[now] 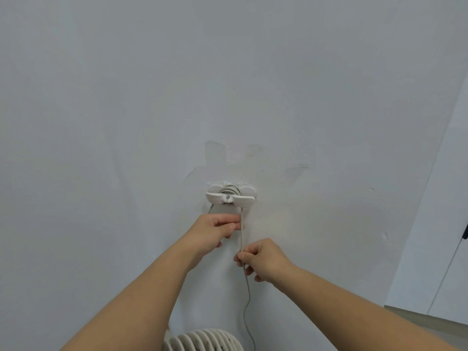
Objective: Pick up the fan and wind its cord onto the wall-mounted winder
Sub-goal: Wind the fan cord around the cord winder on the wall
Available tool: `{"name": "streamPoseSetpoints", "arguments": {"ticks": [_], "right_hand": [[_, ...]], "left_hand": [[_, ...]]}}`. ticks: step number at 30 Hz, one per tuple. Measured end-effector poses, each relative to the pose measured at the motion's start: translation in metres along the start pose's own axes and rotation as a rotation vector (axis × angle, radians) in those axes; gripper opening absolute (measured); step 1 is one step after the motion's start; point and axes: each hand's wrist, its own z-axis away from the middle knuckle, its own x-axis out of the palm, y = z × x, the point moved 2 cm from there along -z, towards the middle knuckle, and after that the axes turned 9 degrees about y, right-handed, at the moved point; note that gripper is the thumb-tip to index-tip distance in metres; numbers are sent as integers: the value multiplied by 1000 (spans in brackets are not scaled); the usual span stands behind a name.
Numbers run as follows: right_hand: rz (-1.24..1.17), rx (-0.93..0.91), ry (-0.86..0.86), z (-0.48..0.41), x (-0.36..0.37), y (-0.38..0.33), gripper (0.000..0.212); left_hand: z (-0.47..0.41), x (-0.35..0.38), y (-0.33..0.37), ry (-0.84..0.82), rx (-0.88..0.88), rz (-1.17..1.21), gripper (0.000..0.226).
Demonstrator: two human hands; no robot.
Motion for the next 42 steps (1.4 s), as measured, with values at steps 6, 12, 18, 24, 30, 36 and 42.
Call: {"name": "streamPoseSetpoints", "arguments": {"ticks": [6, 12, 18, 24, 30, 36, 42], "right_hand": [[47, -48, -11, -3, 5, 2, 22], [239, -268, 129, -9, -8, -9, 22], [12, -315, 369, -8, -39, -38, 23], [-66, -480, 493, 1, -49, -66, 14], [673, -875, 514, 10, -36, -90, 34], [990, -921, 408, 4, -36, -103, 60], [969, -929, 342, 2, -37, -104, 64]], "left_hand": [[-2, 7, -1, 2, 26, -38, 22], [-3, 5, -2, 52, -81, 84, 28], [-11, -21, -13, 295, -39, -171, 27], [-16, -27, -17, 429, 49, -333, 22], [-20, -36, -18, 589, 49, -357, 31], [-27, -33, -20, 599, 68, -289, 18], [-33, -36, -15, 714, 59, -138, 23]]}}
